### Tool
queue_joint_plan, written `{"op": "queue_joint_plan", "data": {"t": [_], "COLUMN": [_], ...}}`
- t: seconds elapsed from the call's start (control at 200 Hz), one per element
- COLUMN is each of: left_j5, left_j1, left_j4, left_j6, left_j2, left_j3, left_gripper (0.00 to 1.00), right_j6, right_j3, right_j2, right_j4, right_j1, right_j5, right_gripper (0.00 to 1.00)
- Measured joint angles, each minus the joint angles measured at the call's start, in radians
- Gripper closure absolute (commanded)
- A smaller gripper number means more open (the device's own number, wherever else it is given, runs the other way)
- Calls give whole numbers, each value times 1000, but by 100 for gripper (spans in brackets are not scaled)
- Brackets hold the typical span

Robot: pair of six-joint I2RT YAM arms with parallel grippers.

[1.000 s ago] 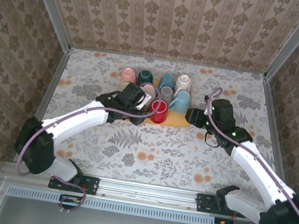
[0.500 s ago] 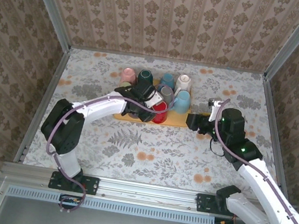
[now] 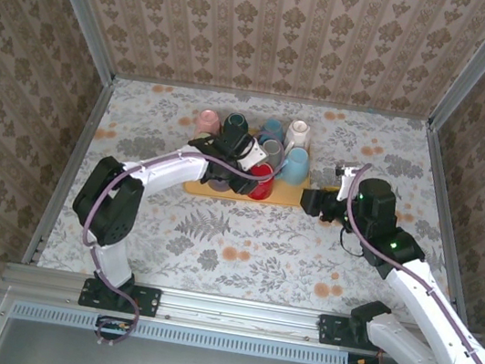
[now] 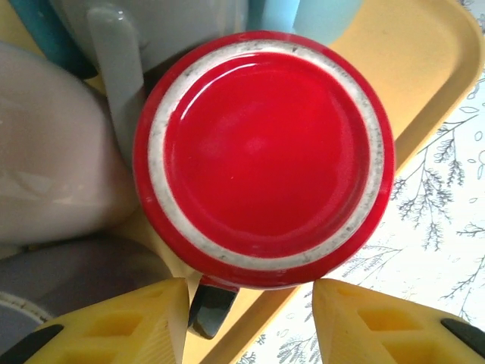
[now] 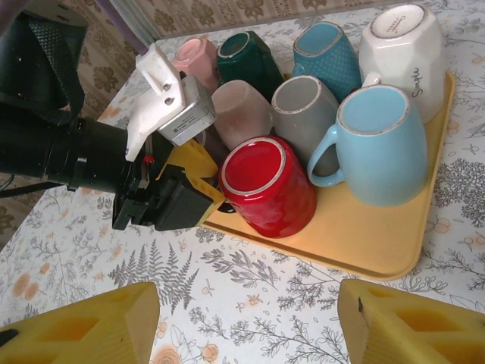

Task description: Turn the mug right side up

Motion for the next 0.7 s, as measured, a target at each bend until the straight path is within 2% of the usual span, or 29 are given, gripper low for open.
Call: {"op": "queue_joint_plan", "data": {"t": [0.165, 0.39, 0.495, 0.7], "left_j5": [39, 68, 68, 91], "left_j1": [0, 6, 6, 12], "left_j4": [-8, -7, -7, 10], "left_j6": [3, -1, -3, -14], "left_j2": [12, 14, 14, 13], "left_j3": [4, 4, 4, -12], "left_gripper": [67, 72, 71, 60], "right_j6": [0, -4, -4, -7], "right_j3": [-2, -3, -3, -3], "right_j2": [0, 5, 10, 14], "right_j4": [0, 0, 0, 0], "right_j1": [0, 0, 0, 0], "right_j5": [0, 0, 0, 1], "right_gripper": [36, 37, 37, 37]}}
